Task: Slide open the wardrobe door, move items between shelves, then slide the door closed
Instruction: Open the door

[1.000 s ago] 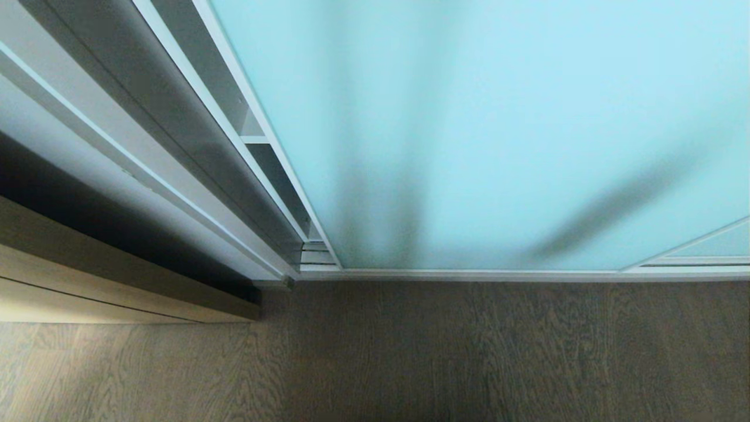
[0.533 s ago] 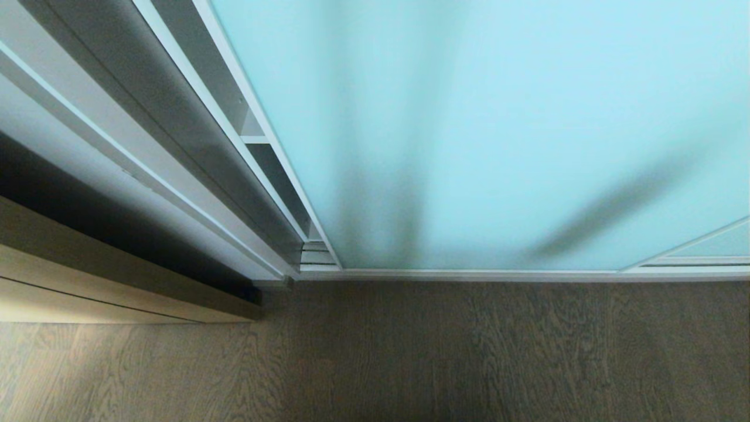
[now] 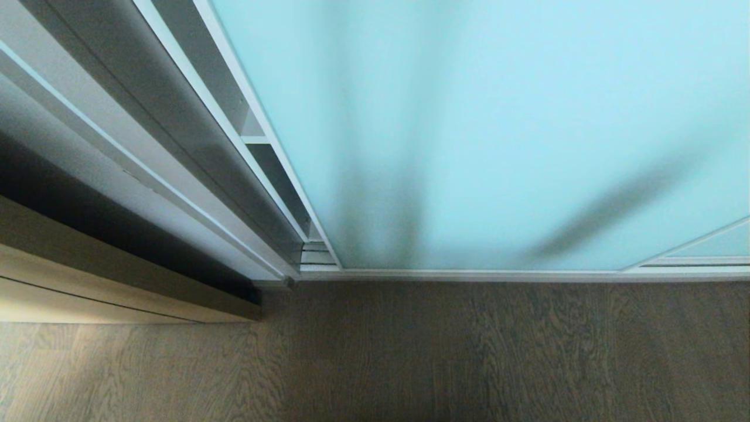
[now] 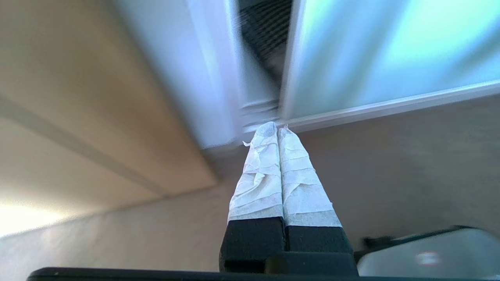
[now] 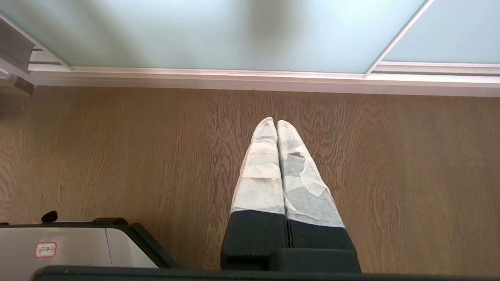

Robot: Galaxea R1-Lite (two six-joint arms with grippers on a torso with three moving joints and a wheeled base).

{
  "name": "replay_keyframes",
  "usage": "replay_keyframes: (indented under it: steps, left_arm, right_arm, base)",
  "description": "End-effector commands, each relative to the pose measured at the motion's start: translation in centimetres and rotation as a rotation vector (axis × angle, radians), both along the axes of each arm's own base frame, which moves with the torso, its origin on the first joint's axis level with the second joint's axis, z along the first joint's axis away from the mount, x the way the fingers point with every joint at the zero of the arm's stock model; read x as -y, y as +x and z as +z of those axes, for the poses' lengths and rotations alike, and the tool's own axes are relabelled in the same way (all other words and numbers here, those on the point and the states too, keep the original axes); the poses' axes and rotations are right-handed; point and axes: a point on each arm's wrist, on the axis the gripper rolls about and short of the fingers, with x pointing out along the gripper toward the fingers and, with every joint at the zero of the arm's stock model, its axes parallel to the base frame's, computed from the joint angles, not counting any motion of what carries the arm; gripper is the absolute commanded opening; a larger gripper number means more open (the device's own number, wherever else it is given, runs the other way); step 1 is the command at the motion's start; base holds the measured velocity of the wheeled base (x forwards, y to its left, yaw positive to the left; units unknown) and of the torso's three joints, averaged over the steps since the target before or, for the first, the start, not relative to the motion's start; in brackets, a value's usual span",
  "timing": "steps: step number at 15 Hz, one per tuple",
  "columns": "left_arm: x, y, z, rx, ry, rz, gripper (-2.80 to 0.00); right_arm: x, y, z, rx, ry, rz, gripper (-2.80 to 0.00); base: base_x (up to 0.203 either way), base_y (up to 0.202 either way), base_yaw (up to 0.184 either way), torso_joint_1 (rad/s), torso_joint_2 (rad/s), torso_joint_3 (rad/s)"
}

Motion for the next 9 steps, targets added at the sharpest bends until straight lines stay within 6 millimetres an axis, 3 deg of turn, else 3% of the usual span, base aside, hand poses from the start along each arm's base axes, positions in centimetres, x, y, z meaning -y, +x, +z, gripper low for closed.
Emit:
replay_keyframes:
  steps: [1,4,9]
  left_arm:
    - [0.2,2.6,4.5,-0.081,-0.031,-0.098,-2.8]
    - [0.7,4.0,9.6,-0.104,-0.108,-0.36,-2.8]
    - [0.8,8.7,13.0,-0.179,-0.138,-0.413,-2.8]
  right_arm:
    - [0.0,0.0,0.0,-0.004,0.0,0.0,-2.8]
    - [0.0,0.0,0.0,-0.004,0.0,0.0,-2.8]
    - [0.0,0.0,0.0,-0.004,0.0,0.0,-2.8]
  base:
    - [0.0,0.0,0.0,0.0,0.0,0.0]
    - [0.0,0.0,0.0,0.0,0.0,0.0]
    - [0.0,0.0,0.0,0.0,0.0,0.0]
